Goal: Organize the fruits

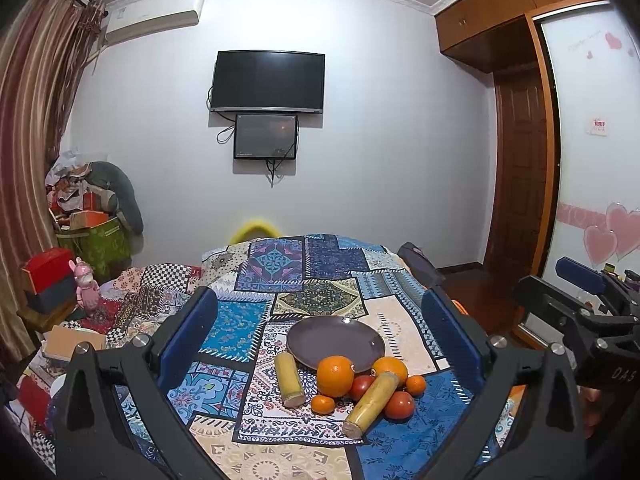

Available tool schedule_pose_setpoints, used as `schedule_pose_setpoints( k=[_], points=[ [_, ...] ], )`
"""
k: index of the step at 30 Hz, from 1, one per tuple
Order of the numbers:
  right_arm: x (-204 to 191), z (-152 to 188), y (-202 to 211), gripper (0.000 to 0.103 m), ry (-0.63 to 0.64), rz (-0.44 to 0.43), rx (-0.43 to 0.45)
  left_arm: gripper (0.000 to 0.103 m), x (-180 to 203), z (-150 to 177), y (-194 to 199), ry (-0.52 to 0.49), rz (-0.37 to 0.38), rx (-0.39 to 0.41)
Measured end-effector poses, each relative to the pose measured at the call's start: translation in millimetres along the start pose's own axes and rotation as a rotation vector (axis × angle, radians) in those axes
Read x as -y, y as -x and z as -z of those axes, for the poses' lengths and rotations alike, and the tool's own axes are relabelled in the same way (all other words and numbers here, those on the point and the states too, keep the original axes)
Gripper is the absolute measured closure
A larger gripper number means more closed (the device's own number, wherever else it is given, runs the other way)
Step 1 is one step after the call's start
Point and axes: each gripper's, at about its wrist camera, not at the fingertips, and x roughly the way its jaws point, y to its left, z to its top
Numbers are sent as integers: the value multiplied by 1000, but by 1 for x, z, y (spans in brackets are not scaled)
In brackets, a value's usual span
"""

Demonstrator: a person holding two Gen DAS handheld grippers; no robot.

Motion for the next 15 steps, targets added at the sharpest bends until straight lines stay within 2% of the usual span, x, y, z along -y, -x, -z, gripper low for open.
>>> schedule_pose_setpoints(
  k=[15],
  points=[
    [1, 1, -1, 0, 1, -4, 1, 0, -4, 1, 0, 13, -2, 6]
  ],
)
